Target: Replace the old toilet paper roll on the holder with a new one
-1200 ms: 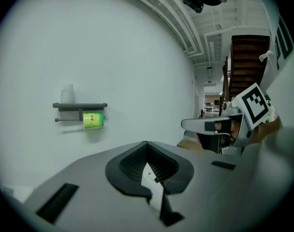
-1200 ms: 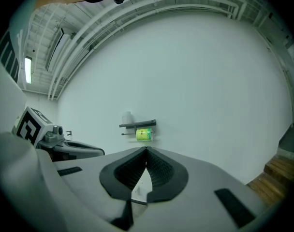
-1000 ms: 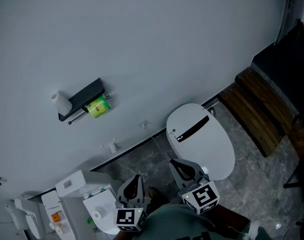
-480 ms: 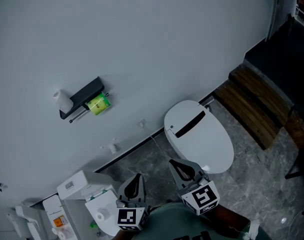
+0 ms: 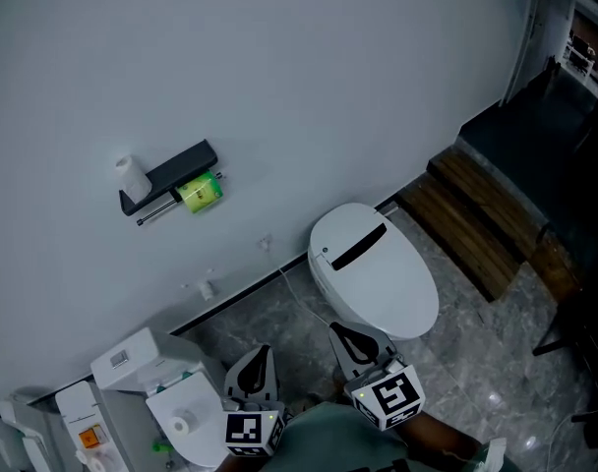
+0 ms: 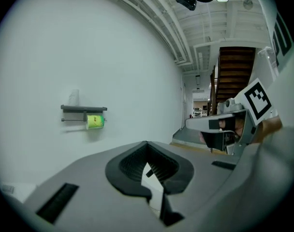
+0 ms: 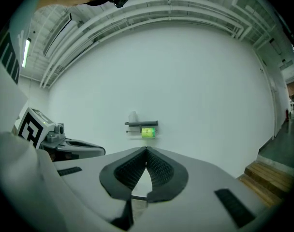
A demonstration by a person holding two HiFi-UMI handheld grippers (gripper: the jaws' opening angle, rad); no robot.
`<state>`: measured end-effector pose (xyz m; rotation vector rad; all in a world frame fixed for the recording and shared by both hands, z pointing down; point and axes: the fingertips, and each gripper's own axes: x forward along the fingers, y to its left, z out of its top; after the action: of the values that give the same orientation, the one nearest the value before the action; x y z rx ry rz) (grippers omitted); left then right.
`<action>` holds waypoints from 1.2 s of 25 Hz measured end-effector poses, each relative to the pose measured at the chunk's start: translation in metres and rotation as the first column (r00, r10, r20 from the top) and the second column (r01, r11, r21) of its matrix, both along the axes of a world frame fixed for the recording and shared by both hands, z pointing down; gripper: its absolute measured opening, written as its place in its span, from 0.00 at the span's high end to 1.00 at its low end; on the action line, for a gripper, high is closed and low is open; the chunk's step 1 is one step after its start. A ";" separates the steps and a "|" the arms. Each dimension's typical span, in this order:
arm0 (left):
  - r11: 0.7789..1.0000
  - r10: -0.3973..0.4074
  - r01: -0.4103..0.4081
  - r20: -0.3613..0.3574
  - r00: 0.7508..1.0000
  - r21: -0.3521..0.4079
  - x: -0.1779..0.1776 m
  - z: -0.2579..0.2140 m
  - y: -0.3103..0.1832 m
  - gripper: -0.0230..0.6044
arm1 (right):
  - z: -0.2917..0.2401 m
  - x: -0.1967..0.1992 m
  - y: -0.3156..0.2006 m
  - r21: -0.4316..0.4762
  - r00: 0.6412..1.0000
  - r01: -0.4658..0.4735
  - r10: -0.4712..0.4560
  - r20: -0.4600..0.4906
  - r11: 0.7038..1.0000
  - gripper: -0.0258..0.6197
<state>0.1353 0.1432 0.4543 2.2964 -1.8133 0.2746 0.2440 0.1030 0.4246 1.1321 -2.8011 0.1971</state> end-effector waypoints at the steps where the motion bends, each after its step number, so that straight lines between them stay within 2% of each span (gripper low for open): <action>1: 1.000 0.003 -0.003 -0.007 1.000 0.001 -0.001 0.001 0.004 0.96 | 0.000 0.000 0.005 0.001 1.000 -0.008 0.008 -0.011 1.000 0.94; 8: 0.995 0.090 -0.089 -0.027 0.996 0.036 0.006 0.011 0.026 0.96 | 0.010 0.005 0.042 0.002 0.995 -0.081 0.081 -0.057 0.997 0.95; 15: 0.991 0.126 -0.125 -0.029 0.992 0.038 0.010 0.025 0.047 0.96 | 0.040 0.006 0.080 -0.028 0.992 -0.103 0.101 -0.075 0.994 0.95; 18: 0.991 0.129 -0.129 -0.011 0.992 0.029 0.006 0.030 0.060 0.96 | 0.049 0.003 0.091 -0.022 0.991 -0.104 0.102 -0.082 0.994 0.95; 30: 0.992 0.105 -0.103 -0.026 0.994 0.068 0.003 0.023 0.074 0.96 | 0.053 0.004 0.099 -0.035 0.990 -0.132 0.130 -0.063 0.991 0.95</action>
<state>0.1387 0.2171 0.4776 2.4310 -1.7172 0.1980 0.2479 0.2021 0.4773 1.2919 -2.6604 0.2247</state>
